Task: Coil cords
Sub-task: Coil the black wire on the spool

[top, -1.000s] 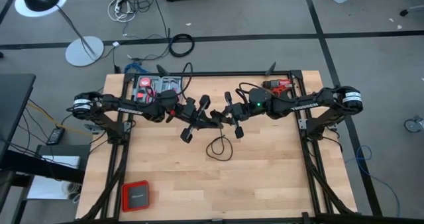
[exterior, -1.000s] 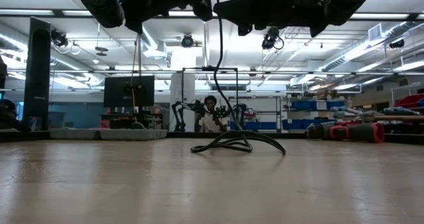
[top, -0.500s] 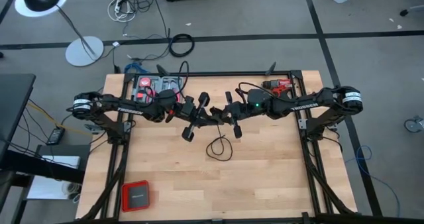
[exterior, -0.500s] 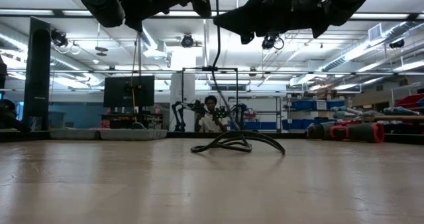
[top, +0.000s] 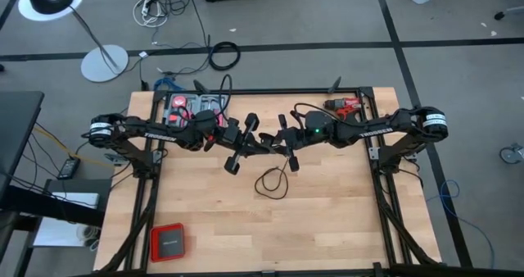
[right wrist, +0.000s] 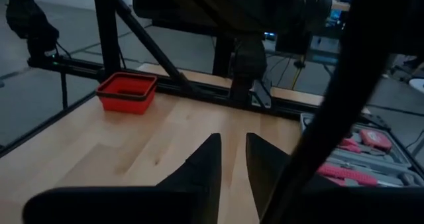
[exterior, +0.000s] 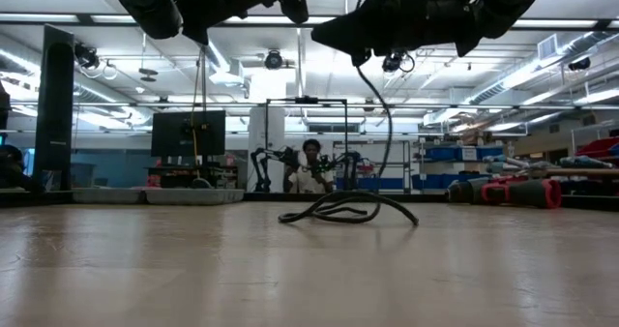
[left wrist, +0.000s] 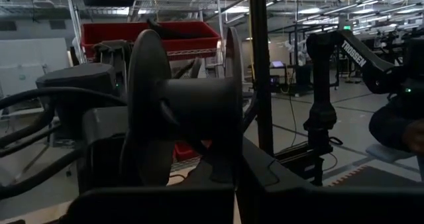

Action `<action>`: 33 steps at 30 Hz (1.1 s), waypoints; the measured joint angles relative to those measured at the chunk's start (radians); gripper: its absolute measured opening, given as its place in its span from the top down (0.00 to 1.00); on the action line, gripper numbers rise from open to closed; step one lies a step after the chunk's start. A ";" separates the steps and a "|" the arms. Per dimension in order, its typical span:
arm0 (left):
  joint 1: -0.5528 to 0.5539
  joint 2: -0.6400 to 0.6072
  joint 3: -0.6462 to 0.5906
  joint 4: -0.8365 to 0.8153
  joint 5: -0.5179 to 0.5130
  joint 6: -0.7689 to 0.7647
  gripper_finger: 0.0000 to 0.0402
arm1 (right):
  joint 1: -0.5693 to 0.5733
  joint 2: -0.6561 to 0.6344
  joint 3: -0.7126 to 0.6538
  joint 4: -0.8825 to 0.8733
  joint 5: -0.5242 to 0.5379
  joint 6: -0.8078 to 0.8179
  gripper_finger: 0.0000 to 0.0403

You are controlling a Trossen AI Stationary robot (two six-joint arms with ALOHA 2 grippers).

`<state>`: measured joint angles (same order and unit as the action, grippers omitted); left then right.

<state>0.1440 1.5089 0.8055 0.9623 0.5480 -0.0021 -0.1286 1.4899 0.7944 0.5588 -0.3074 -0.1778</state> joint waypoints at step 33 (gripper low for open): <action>-0.002 0.002 -0.003 -0.602 -0.171 -0.005 1.00 | -0.008 -0.111 0.002 -0.603 -0.021 0.063 0.85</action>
<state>0.1421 1.5108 0.8021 0.3599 0.3771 -0.0066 -0.1368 1.3792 0.7959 -0.0446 -0.3284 -0.1149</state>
